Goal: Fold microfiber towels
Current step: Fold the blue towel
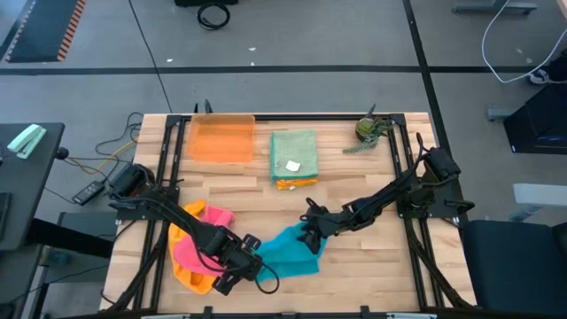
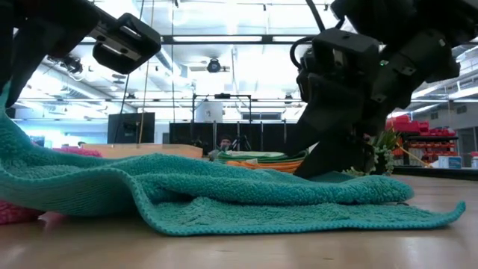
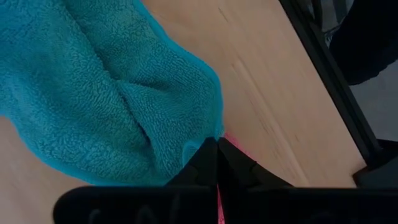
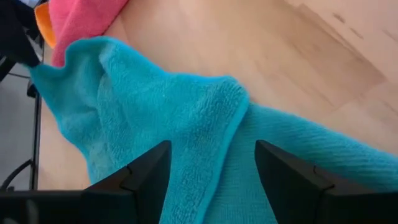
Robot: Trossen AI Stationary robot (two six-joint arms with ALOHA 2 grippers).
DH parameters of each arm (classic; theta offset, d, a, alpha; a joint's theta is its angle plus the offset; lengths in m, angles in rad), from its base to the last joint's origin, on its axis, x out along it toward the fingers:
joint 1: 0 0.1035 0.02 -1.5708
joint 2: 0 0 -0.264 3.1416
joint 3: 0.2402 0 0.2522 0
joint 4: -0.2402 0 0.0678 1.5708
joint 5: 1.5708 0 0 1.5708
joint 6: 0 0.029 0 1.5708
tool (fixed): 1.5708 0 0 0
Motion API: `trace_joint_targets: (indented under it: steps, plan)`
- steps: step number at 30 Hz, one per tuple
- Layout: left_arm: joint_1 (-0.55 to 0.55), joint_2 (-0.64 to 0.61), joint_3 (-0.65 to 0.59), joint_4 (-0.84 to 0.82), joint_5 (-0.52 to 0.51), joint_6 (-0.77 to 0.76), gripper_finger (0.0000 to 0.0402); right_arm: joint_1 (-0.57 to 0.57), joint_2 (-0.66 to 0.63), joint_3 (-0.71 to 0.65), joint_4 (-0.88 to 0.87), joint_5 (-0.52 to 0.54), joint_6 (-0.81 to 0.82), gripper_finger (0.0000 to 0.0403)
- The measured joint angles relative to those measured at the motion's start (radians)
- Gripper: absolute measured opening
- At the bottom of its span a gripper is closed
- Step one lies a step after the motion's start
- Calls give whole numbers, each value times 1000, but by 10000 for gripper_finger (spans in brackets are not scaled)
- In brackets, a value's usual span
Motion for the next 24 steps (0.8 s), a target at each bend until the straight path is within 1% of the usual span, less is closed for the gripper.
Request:
trace_joint_targets:
  steps: [6, 10, 12, 15, 18, 21, 24]
  plan:
    - [0, 0, 0, 16, 0, 1, 7, 7, 6, 15, 6, 20, 0, 239]
    - [4, 0, 0, 23, 0, 1, 4, 12, 78, 85, 5, 22, -22, 239]
    - [5, 0, 0, 24, 0, -10, 5, 12, 122, 128, -30, 24, -28, 239]
    - [6, 0, 0, 24, 0, -11, 7, 10, 151, 181, -76, 29, -49, 238]
    - [6, 0, 0, 24, 0, -7, 4, 10, 146, 200, -110, 40, -73, 238]
    - [5, 0, 0, 23, 0, -6, 7, 13, 111, 200, -142, 42, -80, 230]
    - [5, 0, 0, 21, 0, -6, 6, 15, 56, 201, -238, 71, -79, 217]
